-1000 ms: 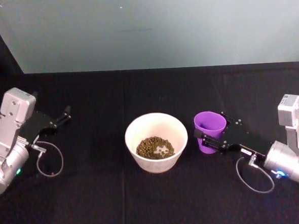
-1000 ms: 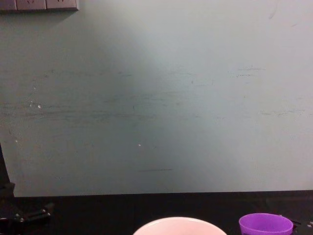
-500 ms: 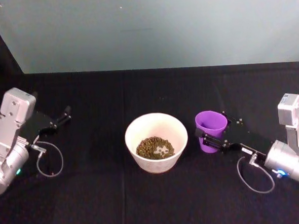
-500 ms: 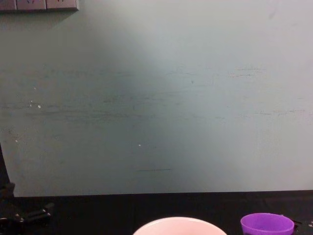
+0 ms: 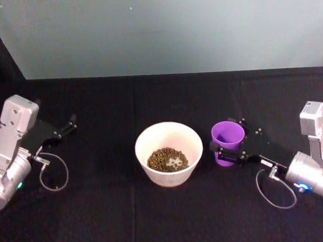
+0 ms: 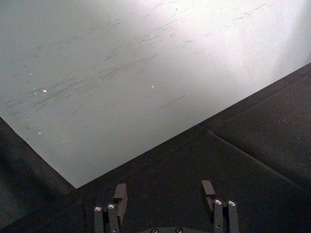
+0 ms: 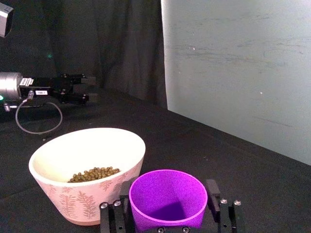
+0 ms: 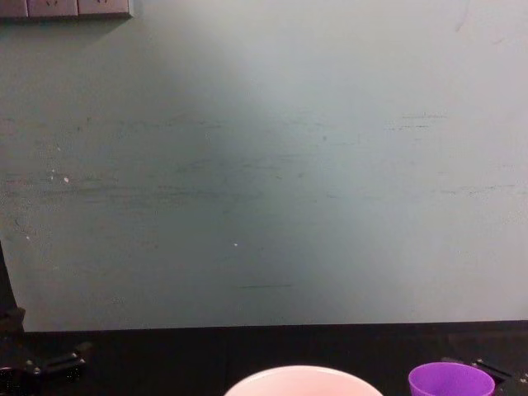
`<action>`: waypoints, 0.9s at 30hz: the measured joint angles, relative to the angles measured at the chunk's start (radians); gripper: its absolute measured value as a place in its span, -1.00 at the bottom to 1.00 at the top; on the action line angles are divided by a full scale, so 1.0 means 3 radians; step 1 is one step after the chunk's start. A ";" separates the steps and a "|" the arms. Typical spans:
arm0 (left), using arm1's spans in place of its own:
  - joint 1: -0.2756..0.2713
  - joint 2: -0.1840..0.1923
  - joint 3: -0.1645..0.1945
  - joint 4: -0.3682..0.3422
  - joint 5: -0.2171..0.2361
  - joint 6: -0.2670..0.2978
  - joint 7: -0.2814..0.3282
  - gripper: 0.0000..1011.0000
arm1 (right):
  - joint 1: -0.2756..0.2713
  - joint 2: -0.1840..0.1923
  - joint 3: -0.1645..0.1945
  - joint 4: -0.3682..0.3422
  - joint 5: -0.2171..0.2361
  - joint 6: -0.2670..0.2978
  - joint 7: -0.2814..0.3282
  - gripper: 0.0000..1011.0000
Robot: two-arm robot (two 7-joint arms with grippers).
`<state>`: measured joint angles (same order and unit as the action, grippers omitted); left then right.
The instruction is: Pick up the cup and pour the mung beans from the cup into the bowl.
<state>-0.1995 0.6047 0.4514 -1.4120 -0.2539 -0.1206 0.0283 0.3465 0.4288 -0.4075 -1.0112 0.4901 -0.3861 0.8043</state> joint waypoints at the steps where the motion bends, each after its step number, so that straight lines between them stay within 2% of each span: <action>1: 0.0000 0.0000 0.0000 0.0000 0.0000 0.0000 0.0000 0.98 | 0.0000 0.0000 0.0000 0.0000 0.0000 0.0000 0.0000 0.89; 3: 0.0000 0.0000 0.0000 0.0000 0.0000 0.0000 0.0000 0.98 | 0.0000 0.0001 -0.0001 0.0000 0.0001 -0.0001 -0.0001 0.98; 13: 0.0000 0.0000 0.0000 0.0000 0.0000 0.0000 0.0000 0.98 | -0.0011 0.0009 0.0000 -0.0026 0.0003 -0.0002 -0.0005 0.98; 21: 0.0000 0.0000 0.0000 0.0000 0.0000 0.0000 0.0000 0.98 | -0.0167 0.0107 0.0081 -0.0378 0.0003 0.0033 -0.0097 0.98; 27: 0.0000 0.0000 0.0000 0.0000 0.0000 0.0000 0.0000 0.98 | -0.0324 0.0203 0.0208 -0.0722 0.0068 0.0104 -0.0213 0.98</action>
<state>-0.1995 0.6047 0.4514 -1.4120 -0.2539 -0.1205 0.0283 0.2492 0.4896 -0.3450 -1.2278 0.5105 -0.3550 0.7405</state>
